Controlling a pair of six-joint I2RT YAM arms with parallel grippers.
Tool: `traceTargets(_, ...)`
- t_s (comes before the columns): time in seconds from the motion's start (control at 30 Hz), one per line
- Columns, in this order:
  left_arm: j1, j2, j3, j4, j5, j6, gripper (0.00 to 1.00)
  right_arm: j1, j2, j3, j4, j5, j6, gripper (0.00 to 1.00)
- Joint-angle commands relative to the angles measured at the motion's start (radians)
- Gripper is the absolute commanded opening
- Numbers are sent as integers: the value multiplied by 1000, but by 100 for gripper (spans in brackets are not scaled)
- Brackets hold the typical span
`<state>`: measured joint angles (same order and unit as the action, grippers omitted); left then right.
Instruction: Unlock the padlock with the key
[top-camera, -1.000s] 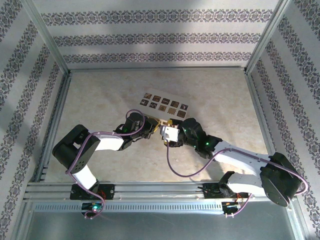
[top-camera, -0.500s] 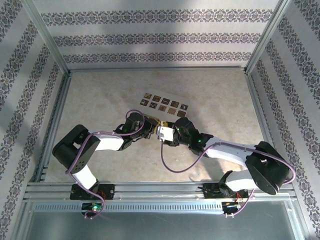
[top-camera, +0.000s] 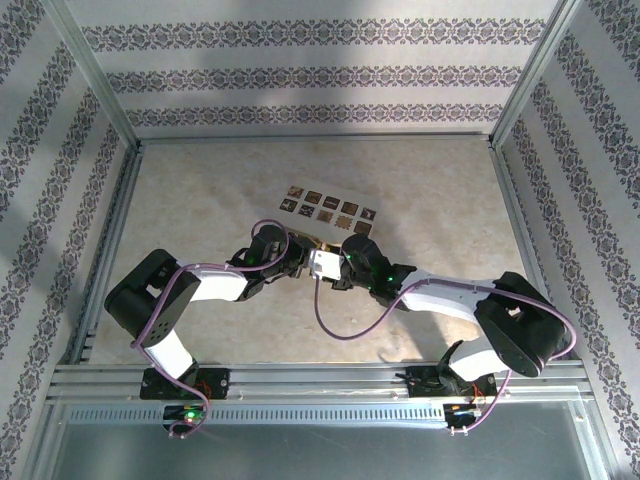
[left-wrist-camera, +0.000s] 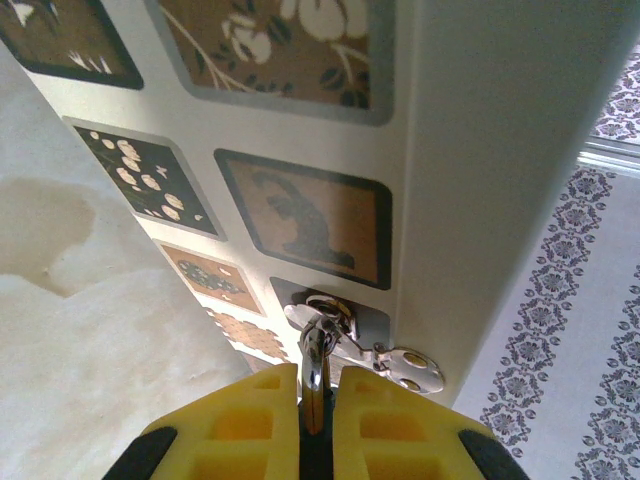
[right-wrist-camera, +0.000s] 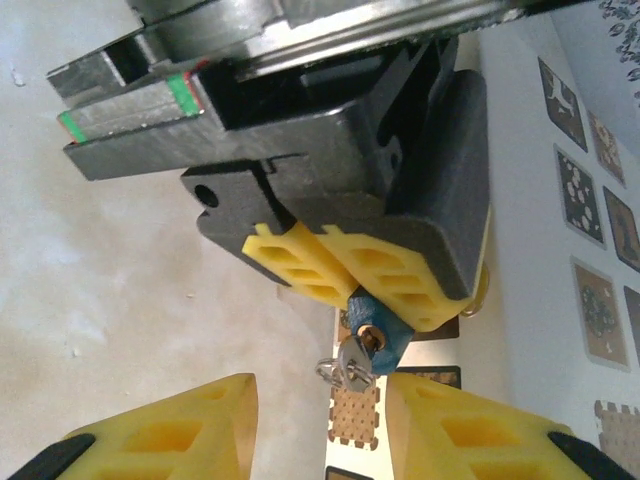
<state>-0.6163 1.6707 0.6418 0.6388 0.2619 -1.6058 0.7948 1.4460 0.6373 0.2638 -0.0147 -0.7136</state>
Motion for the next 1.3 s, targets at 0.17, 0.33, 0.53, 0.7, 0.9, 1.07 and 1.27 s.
traceTargets(0.17,-16,-37,39,30,14,-16,0,13,40,30,65,34,9,33)
traceTargets(0.33,-16,-36,38,29,14,-18,0,15,60,29,78,41,19,30)
traceTargets(0.53,-16,-31,34,39,15,-23,0,17,78,13,104,51,44,25)
traceTargets(0.7,-16,-31,33,38,15,-23,0,18,94,7,127,66,59,18)
traceTargets(0.9,-16,-32,30,39,15,-25,0,21,98,-3,172,108,69,12)
traceTargets(1.07,-16,-31,27,42,13,-26,0,20,94,-16,202,120,76,0)
traceTargets(1.27,-16,-28,25,47,15,-28,0,20,90,-25,230,126,86,0)
